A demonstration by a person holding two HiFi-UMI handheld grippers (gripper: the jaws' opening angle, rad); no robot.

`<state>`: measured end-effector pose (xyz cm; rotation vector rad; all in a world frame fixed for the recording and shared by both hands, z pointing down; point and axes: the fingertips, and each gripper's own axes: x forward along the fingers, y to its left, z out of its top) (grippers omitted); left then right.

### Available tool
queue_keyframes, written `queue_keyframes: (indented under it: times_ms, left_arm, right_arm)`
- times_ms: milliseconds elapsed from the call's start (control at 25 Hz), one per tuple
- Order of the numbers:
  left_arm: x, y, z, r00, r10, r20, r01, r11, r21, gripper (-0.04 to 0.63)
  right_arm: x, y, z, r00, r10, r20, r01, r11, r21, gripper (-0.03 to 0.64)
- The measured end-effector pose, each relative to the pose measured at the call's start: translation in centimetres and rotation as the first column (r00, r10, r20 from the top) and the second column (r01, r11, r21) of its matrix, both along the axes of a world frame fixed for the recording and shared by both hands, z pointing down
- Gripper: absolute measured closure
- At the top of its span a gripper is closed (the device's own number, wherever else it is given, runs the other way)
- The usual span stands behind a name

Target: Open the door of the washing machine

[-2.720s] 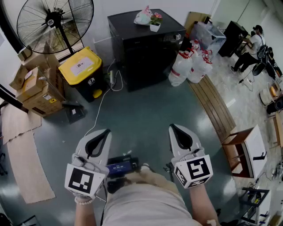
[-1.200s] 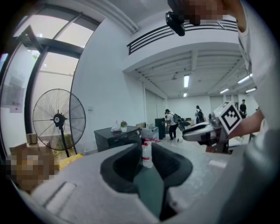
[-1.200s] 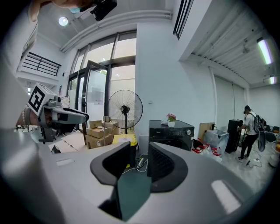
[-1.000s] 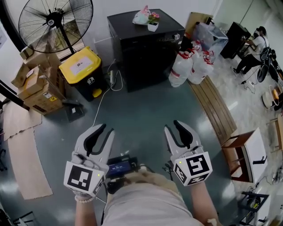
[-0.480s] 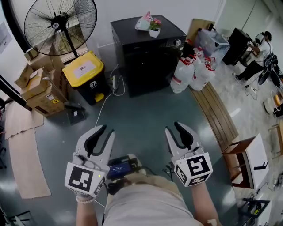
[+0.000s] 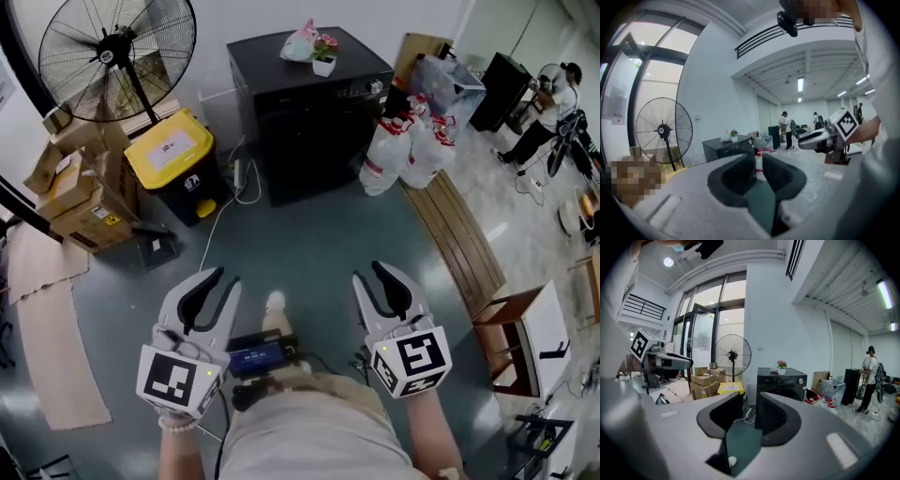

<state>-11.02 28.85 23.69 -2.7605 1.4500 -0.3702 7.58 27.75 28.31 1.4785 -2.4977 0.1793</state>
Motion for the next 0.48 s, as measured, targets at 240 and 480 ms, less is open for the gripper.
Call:
queue_keyframes:
  times_ms: [240,480]
  left_arm:
    - [-0.1,-4.4,0.9,1.0,0.024,-0.004,-0.024,0.999,-0.024,0.506]
    - [-0.3,-9.3,1.3,0.998,0.067,-0.001,-0.067,0.996,-0.053,0.506]
  right_arm:
    - [-0.3,-4.3,0.5,1.0,0.015,-0.012,-0.015,1.0,-0.005,0.5]
    - [-0.8,-8.7,0.9,0.999,0.035,-0.021,-0.036,0.999,-0.038,0.5]
